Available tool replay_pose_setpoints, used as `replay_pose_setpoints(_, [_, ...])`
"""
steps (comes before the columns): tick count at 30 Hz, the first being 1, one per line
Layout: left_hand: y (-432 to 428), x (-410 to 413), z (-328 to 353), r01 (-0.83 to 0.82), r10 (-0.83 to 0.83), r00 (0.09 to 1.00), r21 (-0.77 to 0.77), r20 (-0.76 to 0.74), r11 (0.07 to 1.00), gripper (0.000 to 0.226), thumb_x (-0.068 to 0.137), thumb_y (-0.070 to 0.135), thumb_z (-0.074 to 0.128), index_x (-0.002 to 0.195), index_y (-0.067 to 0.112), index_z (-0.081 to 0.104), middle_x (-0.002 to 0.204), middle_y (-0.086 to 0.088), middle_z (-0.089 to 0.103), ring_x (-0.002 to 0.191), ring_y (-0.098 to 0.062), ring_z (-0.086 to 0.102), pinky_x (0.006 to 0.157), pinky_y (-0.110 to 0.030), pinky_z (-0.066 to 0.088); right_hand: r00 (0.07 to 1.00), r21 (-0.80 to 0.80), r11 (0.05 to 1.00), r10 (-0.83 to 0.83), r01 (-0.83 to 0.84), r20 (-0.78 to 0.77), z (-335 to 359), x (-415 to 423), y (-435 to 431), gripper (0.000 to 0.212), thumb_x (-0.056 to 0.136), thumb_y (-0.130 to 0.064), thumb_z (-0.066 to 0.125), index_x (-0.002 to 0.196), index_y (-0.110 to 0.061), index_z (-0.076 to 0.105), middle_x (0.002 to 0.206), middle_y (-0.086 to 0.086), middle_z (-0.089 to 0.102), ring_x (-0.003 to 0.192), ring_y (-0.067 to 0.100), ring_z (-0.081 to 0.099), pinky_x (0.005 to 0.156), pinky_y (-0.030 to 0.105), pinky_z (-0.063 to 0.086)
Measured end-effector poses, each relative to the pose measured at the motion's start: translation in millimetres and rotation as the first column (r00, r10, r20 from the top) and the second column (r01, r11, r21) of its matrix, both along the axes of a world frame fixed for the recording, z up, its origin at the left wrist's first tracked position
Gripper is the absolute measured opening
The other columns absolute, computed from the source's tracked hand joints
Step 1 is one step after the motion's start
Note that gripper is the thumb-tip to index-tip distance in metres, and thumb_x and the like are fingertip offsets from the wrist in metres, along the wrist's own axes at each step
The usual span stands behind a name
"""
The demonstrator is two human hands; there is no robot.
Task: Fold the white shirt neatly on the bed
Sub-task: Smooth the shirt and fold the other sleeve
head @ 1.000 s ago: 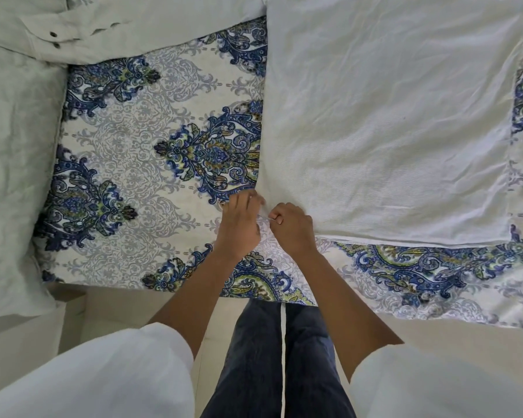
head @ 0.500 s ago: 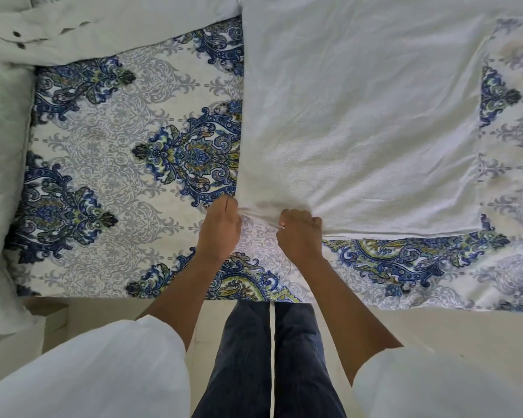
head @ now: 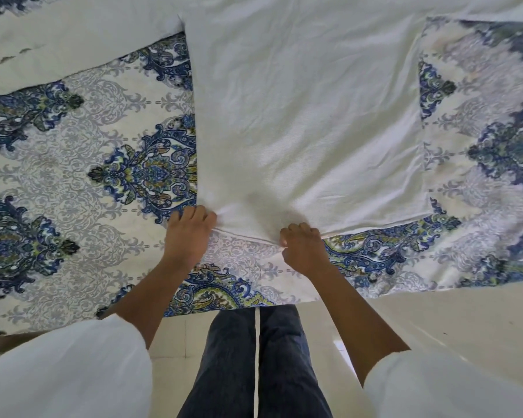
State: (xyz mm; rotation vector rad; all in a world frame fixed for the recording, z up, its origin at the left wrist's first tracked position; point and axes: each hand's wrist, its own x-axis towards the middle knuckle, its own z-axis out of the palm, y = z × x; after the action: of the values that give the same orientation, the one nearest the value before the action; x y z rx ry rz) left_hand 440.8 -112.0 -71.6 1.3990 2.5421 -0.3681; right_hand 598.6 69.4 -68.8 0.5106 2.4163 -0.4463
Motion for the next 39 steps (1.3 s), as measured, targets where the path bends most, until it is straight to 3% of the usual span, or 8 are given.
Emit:
replay_pose_setpoints(3, [10, 5, 7, -0.068, 0.069, 0.998, -0.017, 0.011, 0.998, 0.033, 0.053, 0.013, 0.079, 0.080, 0.002, 0.063, 0.087, -0.016, 0.057, 0.077, -0.032, 0.056, 0.066, -0.039, 0.044, 0.963, -0.194, 0.946, -0.270, 0.260, -0.023, 10, 1, 19, 0.030, 0.089, -0.021, 0.036, 0.101, -0.006, 0.059, 0.106, 0.012, 0.061, 0.099, 0.024, 0.054, 0.082, 0.030, 0.040])
replay_pose_setpoints(6, [40, 13, 15, -0.122, 0.123, 0.992, 0.134, 0.003, 0.983, 0.027, 0.069, 0.022, 0.059, 0.081, -0.002, 0.061, 0.092, -0.017, 0.056, 0.085, -0.030, 0.049, 0.073, -0.040, 0.034, 0.724, -0.281, 0.738, -0.668, 0.614, -0.172, 12, -2, 43, 0.019, 0.091, -0.015, 0.046, 0.094, -0.003, 0.061, 0.100, 0.013, 0.061, 0.093, 0.025, 0.054, 0.070, 0.027, 0.039])
replay_pose_setpoints(9, [95, 29, 4, -0.003, -0.020, 0.996, 0.262, 0.085, 0.965, 0.037, 0.080, 0.027, 0.050, 0.102, 0.000, 0.060, 0.120, -0.019, 0.056, 0.111, -0.033, 0.051, 0.093, -0.046, 0.038, 0.705, -0.036, 0.785, -0.574, 0.619, -0.416, -6, 5, 61, 0.029, 0.087, -0.013, 0.051, 0.114, -0.003, 0.058, 0.121, 0.016, 0.053, 0.115, 0.032, 0.046, 0.092, 0.041, 0.043])
replay_pose_setpoints(18, [165, 36, -51, 0.142, -0.179, 0.966, 0.195, 0.186, 0.970, 0.064, 0.095, 0.049, 0.017, 0.149, 0.014, 0.021, 0.157, -0.009, 0.013, 0.145, -0.027, 0.011, 0.115, -0.049, 0.010, 0.681, 0.199, 0.652, -0.688, 0.732, -0.250, -47, 69, 128, 0.069, 0.095, -0.056, 0.016, 0.149, -0.020, -0.010, 0.158, 0.004, -0.012, 0.143, 0.018, -0.017, 0.117, 0.037, -0.008])
replay_pose_setpoints(21, [184, 37, -47, 0.149, -0.192, 0.962, 0.216, 0.194, 0.965, 0.070, 0.095, 0.056, 0.010, 0.149, 0.013, 0.018, 0.157, -0.009, 0.013, 0.145, -0.027, 0.011, 0.115, -0.051, 0.009, 0.603, 0.222, 0.562, -0.767, 0.797, -0.219, -40, 58, 132, 0.062, 0.099, -0.046, 0.012, 0.148, -0.015, -0.011, 0.158, 0.008, -0.013, 0.144, 0.020, -0.018, 0.117, 0.040, -0.010])
replay_pose_setpoints(27, [261, 44, -65, 0.271, -0.308, 0.941, 0.238, 0.136, 0.933, 0.072, 0.092, 0.055, 0.021, 0.148, 0.009, 0.023, 0.156, -0.012, 0.016, 0.145, -0.030, 0.011, 0.115, -0.051, 0.006, 0.798, 0.163, 0.809, -0.485, 0.565, -0.359, -51, -12, 174, 0.055, 0.100, -0.042, 0.016, 0.149, -0.030, -0.006, 0.158, 0.000, -0.014, 0.145, 0.020, -0.015, 0.116, 0.039, -0.011])
replay_pose_setpoints(34, [269, 34, -61, 0.305, -0.365, 0.913, 0.291, 0.181, 0.907, 0.074, 0.094, 0.058, 0.006, 0.148, 0.009, 0.020, 0.156, -0.009, 0.014, 0.144, -0.027, 0.015, 0.114, -0.049, 0.004, 0.559, 0.252, 0.499, -0.758, 0.829, -0.336, -53, 65, 187, 0.053, 0.100, -0.039, 0.015, 0.149, -0.030, -0.002, 0.159, 0.002, -0.007, 0.146, 0.021, -0.011, 0.116, 0.042, -0.009])
replay_pose_setpoints(39, [261, 62, -64, 0.450, -0.516, 0.830, 0.291, 0.213, 0.844, 0.070, 0.093, 0.051, 0.023, 0.148, 0.008, 0.018, 0.157, -0.010, 0.016, 0.145, -0.028, 0.011, 0.115, -0.051, 0.014, 0.604, 0.191, 0.582, -0.690, 0.791, -0.398, -55, 62, 160, 0.053, 0.098, -0.037, 0.018, 0.150, -0.030, 0.009, 0.159, 0.001, 0.002, 0.147, 0.023, -0.002, 0.116, 0.044, -0.005])
